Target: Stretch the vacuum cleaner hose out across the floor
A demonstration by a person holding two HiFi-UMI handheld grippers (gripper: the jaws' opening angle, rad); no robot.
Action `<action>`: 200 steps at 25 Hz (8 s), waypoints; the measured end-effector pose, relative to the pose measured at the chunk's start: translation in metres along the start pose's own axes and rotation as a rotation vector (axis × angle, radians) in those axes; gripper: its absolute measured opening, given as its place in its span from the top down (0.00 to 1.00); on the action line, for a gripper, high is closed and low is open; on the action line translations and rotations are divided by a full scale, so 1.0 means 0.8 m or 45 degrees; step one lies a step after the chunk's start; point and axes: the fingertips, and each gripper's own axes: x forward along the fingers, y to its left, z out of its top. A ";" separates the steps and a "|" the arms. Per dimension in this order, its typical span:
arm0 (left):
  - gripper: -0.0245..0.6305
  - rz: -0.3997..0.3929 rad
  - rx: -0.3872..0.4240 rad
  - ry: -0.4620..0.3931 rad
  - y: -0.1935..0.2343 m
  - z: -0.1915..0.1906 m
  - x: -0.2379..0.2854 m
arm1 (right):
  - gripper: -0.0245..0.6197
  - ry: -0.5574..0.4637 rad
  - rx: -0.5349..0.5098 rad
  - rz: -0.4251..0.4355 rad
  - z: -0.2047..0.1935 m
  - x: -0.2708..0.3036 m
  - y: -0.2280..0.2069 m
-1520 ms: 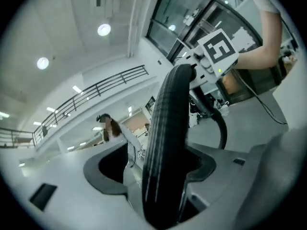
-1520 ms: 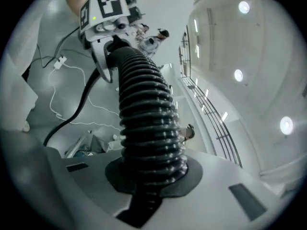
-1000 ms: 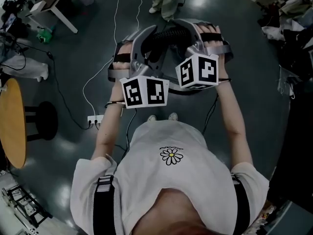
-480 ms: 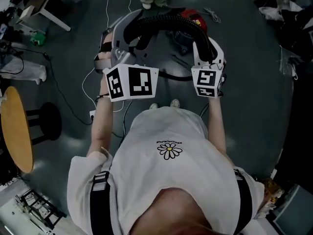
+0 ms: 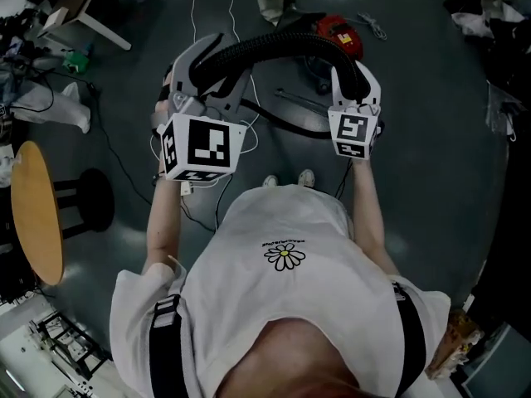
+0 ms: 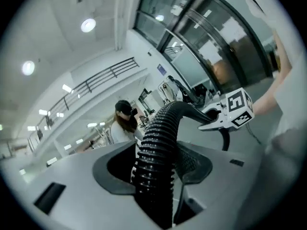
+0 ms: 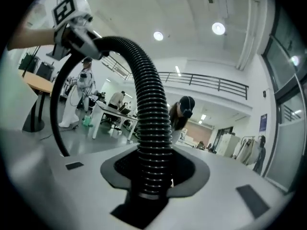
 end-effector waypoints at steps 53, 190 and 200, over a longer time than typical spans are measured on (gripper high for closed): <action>0.59 0.140 -0.088 -0.150 0.018 0.043 -0.110 | 0.64 -0.065 -0.013 -0.102 0.106 -0.006 -0.010; 0.89 -2.578 -0.832 -0.715 -1.122 0.442 -1.595 | 0.72 0.632 0.907 0.920 0.032 -1.934 0.539; 0.89 -2.631 -0.765 -0.727 -1.120 0.446 -1.606 | 0.72 0.567 0.905 0.834 0.039 -1.935 0.535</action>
